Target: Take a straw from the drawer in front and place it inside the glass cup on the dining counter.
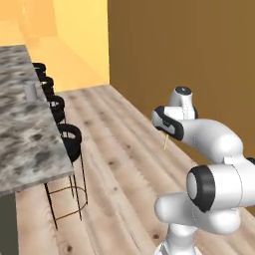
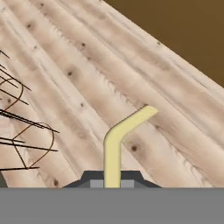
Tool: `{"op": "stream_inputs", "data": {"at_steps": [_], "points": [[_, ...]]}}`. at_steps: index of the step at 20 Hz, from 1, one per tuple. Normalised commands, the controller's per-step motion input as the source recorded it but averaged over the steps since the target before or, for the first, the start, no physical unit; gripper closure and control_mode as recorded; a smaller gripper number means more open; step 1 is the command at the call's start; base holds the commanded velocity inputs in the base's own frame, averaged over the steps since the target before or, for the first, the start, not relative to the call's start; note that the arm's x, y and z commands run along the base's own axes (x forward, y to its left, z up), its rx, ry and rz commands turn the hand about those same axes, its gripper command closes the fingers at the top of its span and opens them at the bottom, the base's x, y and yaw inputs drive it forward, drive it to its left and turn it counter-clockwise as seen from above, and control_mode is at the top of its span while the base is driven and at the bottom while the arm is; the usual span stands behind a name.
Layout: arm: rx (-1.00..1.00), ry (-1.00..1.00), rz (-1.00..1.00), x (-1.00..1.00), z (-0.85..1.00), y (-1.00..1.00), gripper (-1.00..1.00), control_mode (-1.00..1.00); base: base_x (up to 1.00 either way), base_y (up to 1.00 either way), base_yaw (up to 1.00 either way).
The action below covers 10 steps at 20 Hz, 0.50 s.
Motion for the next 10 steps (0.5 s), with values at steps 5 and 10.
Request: {"op": "stream_inputs", "data": {"at_steps": [5, 10], "points": [[0.0, 0.0, 0.0, 0.0, 0.0, 0.0, 1.0, 1.0, 1.0, -0.96, 0.36], [0.0, 0.0, 0.0, 0.0, 0.0, 0.0, 1.0, 1.0, 1.0, -0.79, 0.18]]}}
